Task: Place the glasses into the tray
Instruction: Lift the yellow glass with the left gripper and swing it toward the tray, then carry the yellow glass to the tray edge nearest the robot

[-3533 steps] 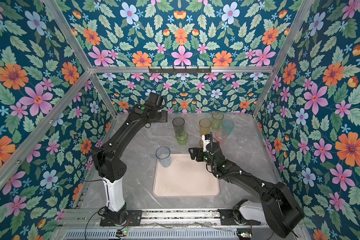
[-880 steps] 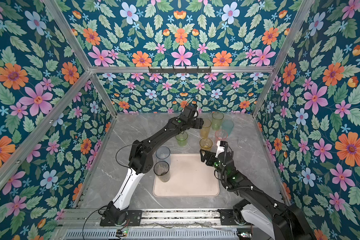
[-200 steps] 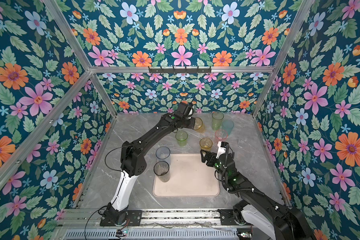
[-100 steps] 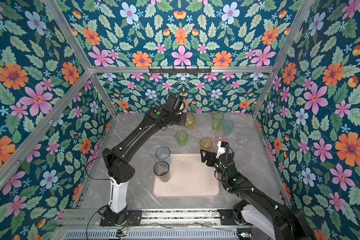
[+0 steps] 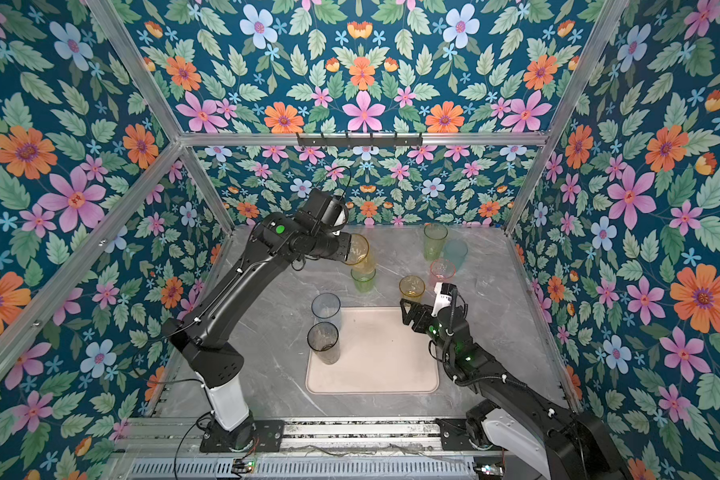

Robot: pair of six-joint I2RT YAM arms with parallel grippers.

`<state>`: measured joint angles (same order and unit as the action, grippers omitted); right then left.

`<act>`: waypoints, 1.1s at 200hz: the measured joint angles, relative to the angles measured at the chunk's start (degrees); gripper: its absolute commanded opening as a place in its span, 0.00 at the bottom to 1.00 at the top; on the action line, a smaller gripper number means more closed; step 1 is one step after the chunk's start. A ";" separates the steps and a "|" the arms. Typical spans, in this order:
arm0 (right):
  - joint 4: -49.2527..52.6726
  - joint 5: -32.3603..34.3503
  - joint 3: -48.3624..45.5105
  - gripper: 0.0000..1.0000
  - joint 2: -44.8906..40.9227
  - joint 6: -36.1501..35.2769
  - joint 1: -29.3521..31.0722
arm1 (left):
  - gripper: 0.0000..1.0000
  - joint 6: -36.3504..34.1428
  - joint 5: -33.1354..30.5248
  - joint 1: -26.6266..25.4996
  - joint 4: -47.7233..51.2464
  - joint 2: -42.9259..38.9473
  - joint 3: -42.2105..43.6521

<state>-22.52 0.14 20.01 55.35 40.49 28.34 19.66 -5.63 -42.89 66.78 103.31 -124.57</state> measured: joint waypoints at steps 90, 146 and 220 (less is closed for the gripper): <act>-0.02 0.02 0.00 0.91 -0.24 0.00 0.00 | 0.00 4.87 -3.72 -9.55 3.98 -13.44 12.61; -0.20 0.02 -0.48 0.91 -0.61 0.02 0.00 | 0.00 10.08 -6.80 -18.21 5.38 -16.79 16.46; -0.33 0.04 1.49 0.91 2.56 0.07 0.00 | 0.00 18.71 -9.94 -30.03 8.37 -20.33 21.38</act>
<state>-22.85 0.19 21.50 57.91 40.56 28.34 38.37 -15.57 -72.93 75.16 82.98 -103.20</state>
